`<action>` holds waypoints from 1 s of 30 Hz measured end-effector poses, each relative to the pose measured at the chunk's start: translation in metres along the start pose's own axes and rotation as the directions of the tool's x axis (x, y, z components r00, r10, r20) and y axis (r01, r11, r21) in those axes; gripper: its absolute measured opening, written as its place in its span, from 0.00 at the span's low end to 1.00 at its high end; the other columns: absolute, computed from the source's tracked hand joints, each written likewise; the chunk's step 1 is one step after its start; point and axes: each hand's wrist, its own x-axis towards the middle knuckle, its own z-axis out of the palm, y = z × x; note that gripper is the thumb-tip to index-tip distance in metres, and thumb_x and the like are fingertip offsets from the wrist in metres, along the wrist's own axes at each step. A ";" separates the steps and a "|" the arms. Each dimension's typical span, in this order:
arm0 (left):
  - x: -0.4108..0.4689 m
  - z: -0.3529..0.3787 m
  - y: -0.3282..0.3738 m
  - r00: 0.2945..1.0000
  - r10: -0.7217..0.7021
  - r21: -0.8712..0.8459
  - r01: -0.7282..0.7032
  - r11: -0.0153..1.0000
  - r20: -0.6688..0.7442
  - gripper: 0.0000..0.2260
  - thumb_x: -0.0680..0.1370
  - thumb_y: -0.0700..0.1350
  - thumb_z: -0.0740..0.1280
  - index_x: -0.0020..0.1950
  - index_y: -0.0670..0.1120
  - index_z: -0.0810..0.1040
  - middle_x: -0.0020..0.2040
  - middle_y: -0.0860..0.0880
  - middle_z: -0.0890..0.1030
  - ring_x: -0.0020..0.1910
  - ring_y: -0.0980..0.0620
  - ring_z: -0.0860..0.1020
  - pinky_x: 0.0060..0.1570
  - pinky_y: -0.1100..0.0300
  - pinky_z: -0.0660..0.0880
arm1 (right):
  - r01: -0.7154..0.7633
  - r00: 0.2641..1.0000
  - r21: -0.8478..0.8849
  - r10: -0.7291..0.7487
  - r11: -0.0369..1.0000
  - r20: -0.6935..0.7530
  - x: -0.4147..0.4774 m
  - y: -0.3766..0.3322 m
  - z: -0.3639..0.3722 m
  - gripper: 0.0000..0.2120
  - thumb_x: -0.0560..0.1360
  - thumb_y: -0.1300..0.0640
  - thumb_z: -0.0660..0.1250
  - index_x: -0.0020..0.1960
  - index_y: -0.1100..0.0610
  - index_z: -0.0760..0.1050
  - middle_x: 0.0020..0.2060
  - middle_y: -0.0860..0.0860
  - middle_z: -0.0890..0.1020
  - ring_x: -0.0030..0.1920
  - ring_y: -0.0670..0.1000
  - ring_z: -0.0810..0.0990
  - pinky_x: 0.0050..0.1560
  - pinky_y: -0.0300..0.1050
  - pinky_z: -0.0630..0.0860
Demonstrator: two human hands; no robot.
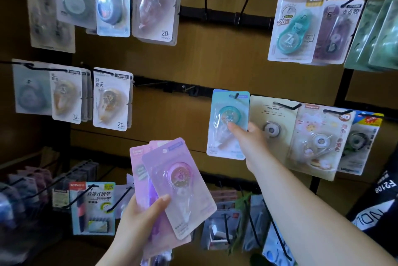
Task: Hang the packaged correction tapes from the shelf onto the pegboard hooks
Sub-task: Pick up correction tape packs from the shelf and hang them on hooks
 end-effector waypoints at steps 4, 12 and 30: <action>-0.001 -0.005 -0.001 1.000 -0.017 -0.032 0.016 0.999 -0.009 0.24 0.53 0.51 0.73 0.48 0.49 0.77 0.47 0.43 0.83 0.47 0.44 0.80 0.43 0.52 0.76 | -0.004 0.998 -0.040 0.001 0.999 -0.060 0.016 0.008 0.008 0.17 0.75 0.53 0.64 0.60 0.60 0.70 0.48 0.52 0.75 0.47 0.51 0.73 0.44 0.42 0.68; -0.007 -0.008 -0.004 0.998 -0.069 -0.023 0.069 0.997 -0.007 0.19 0.60 0.48 0.70 0.51 0.49 0.76 0.48 0.44 0.83 0.50 0.43 0.81 0.44 0.51 0.77 | 0.087 0.923 0.031 -0.069 0.996 -0.379 -0.016 0.045 0.013 0.17 0.75 0.63 0.60 0.64 0.62 0.67 0.57 0.53 0.73 0.56 0.51 0.73 0.53 0.42 0.71; -0.020 0.010 -0.011 0.989 -0.018 -0.009 0.020 1.000 0.148 0.44 0.38 0.63 0.78 0.50 0.45 0.79 0.43 0.47 0.86 0.42 0.50 0.84 0.32 0.64 0.79 | -0.071 0.905 0.065 0.037 0.995 0.424 -0.071 0.051 0.009 0.07 0.74 0.59 0.65 0.37 0.54 0.74 0.34 0.49 0.81 0.36 0.49 0.79 0.45 0.47 0.74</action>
